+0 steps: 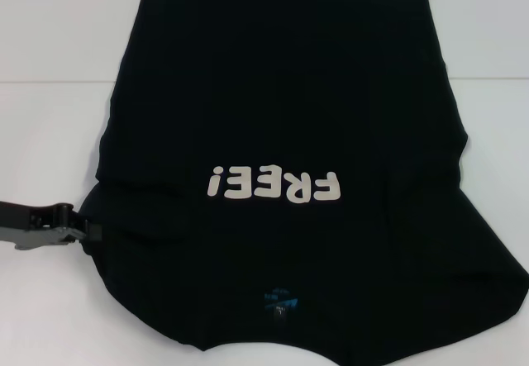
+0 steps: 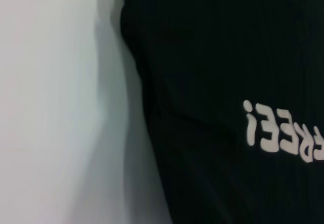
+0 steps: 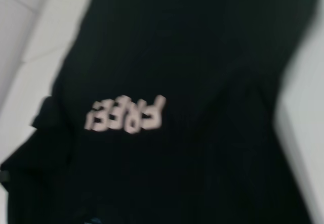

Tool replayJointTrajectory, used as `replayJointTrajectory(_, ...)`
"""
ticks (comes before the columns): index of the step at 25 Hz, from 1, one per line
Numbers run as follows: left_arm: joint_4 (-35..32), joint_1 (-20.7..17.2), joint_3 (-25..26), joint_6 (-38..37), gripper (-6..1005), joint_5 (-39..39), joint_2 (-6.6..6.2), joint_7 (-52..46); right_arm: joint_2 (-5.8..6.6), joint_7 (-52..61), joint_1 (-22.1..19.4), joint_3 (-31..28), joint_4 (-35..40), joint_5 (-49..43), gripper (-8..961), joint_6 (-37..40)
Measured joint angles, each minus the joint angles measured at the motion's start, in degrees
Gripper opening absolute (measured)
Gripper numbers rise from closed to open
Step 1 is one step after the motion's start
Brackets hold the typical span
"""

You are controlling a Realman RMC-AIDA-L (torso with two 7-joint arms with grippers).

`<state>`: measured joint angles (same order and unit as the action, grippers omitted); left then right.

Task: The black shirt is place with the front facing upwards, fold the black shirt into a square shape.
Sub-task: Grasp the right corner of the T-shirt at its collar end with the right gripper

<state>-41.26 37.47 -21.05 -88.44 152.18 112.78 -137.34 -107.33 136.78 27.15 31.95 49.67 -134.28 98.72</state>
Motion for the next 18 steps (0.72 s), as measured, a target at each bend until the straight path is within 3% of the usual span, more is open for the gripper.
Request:
replayJointTrajectory(3,-0.4,0.0,0.3,-0.4,39,-0.5,-0.01,0.7,0.45,4.0,2.7,-0.8,1.4,-6.4,943,1.7)
replayJointTrajectory(8,-0.5,0.1,0.3,-0.6,40,-0.6,-0.1,1.3,-0.64,5.2,5.9,-0.3,1.2,-15.1,943,1.7)
replayJointTrajectory(18,-0.5,-0.1,0.5,-0.7,43,-0.7,-0.11,1.5,-1.65,4.2,6.9,2.7,-2.7,-16.2,942,-5.0)
